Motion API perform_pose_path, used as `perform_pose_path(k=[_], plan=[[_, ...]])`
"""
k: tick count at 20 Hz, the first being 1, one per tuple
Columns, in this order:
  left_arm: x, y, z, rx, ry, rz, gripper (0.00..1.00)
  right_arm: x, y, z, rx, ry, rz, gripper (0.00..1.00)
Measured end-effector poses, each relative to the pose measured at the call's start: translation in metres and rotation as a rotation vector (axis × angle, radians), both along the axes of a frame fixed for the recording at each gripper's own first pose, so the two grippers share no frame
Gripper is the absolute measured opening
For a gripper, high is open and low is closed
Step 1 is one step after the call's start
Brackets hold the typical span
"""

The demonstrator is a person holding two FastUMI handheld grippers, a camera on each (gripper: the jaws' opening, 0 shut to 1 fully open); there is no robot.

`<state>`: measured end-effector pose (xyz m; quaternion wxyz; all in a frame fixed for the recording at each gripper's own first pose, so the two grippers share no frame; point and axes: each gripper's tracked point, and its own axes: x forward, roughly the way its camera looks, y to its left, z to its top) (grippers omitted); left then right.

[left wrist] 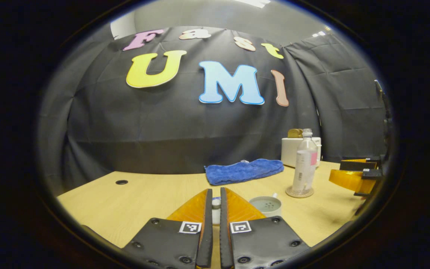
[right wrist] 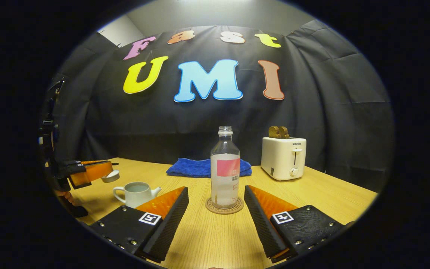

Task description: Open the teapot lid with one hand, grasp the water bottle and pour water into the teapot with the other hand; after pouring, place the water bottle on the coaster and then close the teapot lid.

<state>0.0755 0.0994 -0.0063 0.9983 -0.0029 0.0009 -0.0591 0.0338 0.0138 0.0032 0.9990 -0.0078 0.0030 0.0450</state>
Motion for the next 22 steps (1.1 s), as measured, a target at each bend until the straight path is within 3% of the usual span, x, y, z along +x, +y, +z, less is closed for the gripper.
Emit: perform_pose_path(k=[5, 22], plan=[[0.002, -0.010, 0.001, -0.001, 0.000, 0.014, 0.14, -0.009, 0.012, -0.001, 0.000, 0.002, 0.063, 0.93], [0.018, -0.073, 0.003, 0.002, -0.001, -0.067, 0.14, -0.008, 0.008, -0.002, 0.003, 0.004, 0.022, 0.93]])
